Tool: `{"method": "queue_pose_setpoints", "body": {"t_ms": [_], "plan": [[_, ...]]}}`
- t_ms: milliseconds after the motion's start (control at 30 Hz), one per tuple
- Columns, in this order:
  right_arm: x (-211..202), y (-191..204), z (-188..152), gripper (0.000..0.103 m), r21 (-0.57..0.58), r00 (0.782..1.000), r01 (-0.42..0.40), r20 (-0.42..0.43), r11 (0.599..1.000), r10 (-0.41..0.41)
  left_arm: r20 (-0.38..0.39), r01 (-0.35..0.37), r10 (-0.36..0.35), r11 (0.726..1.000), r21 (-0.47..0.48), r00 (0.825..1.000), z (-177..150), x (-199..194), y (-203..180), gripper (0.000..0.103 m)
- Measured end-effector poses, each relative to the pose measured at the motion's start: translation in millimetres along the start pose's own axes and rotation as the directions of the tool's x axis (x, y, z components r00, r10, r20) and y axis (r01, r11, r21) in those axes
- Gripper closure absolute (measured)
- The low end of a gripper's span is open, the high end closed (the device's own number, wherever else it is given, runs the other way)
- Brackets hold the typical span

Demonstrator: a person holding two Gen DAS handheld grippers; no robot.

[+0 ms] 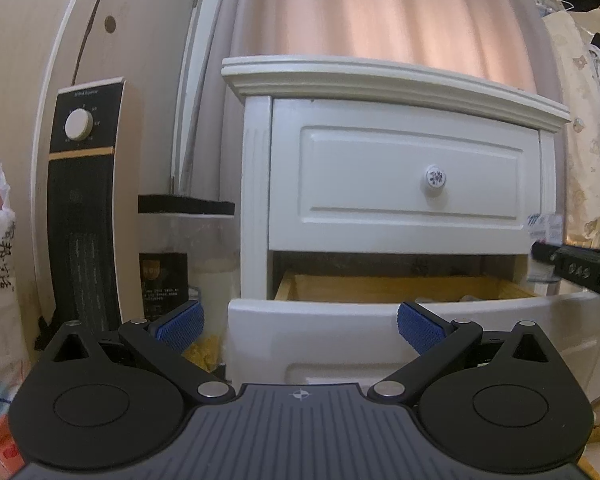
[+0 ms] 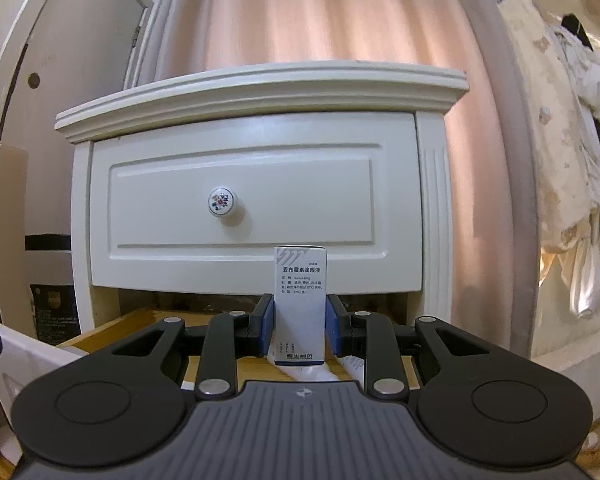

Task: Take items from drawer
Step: 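Lift the white box out of the drawer with the right gripper, then push the lower drawer shut with the left gripper while the right gripper holds the box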

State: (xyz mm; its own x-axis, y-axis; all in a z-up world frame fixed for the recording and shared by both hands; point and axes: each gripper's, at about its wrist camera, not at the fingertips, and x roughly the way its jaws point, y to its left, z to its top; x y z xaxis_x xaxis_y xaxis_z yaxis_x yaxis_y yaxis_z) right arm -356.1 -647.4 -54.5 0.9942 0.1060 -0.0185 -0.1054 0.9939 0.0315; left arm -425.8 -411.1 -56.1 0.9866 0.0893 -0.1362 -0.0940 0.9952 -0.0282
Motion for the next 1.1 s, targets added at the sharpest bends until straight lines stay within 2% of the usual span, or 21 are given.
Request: {"method": "queue_pose_setpoints", "body": {"t_ms": [300,500,667,767,967,1100], "plan": [[-60.4,-0.8,7.5,0.076,-0.003,0.994,-0.033,0.1,0.999,0.033,-0.01,0.02,-0.02,1.0,0.016,1.0,-8.6,-8.1,-9.6,0.0],[-96.9,-2.9,-10.7,0.076,-0.004,0.996,-0.027,0.088,1.0,0.027,-0.047,0.066,-0.066,0.998,0.002,0.997,-17.7,-10.8,-16.0,0.0],[-112.7,-2.0,-46.6,0.076,-0.007,0.999,-0.01,0.054,1.0,0.01,-0.064,0.077,-0.076,0.997,0.012,0.995,-32.1,-14.6,-22.7,0.0],[-118.5,0.0,-70.0,0.076,0.002,1.0,-0.009,0.024,1.0,0.009,-0.053,0.106,-0.106,0.994,0.004,0.993,-44.9,-17.1,-25.2,0.0],[-110.8,0.9,-134.1,0.076,0.038,0.997,0.009,-0.071,0.999,-0.006,-0.039,0.179,-0.178,0.983,0.029,0.983,-65.8,-20.2,-48.2,0.0],[-102.8,5.3,-169.0,0.076,0.029,0.995,0.024,-0.098,0.999,-0.021,-0.044,0.189,-0.187,0.98,0.061,0.981,-69.7,-18.1,-68.0,0.0]]}}
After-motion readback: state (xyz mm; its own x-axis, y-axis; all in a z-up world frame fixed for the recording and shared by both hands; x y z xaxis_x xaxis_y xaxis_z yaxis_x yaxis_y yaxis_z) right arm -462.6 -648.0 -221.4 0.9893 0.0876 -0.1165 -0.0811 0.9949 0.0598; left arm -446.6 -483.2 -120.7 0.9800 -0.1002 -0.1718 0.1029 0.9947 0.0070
